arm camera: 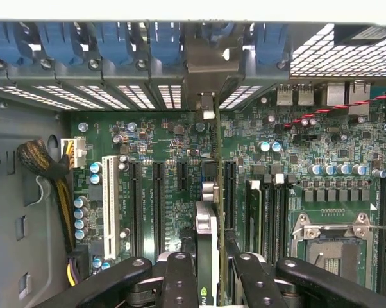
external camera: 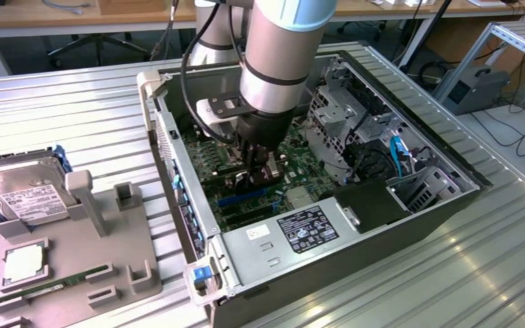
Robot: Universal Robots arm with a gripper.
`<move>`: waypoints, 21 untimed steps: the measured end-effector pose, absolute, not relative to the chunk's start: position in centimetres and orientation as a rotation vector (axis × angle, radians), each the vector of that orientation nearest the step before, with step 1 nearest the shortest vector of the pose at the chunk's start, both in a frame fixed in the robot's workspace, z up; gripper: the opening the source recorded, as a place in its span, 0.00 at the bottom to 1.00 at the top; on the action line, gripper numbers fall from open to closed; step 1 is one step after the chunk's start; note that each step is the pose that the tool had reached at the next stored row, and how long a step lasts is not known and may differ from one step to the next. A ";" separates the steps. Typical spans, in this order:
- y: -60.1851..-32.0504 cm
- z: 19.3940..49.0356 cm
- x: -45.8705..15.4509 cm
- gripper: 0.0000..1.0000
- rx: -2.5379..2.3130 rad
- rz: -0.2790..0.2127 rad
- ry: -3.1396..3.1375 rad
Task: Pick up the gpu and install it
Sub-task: 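Insert the gpu into the slot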
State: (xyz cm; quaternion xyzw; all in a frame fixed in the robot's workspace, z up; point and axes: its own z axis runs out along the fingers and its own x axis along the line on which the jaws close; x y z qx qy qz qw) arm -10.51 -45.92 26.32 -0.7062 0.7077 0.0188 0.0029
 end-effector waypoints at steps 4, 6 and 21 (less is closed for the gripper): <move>-45.9 26.3 -10.5 0.27 -2.214 0.059 2.219; -45.9 26.3 -10.5 0.27 -2.214 0.059 2.219; -45.9 26.0 -10.5 0.27 -2.214 0.059 2.219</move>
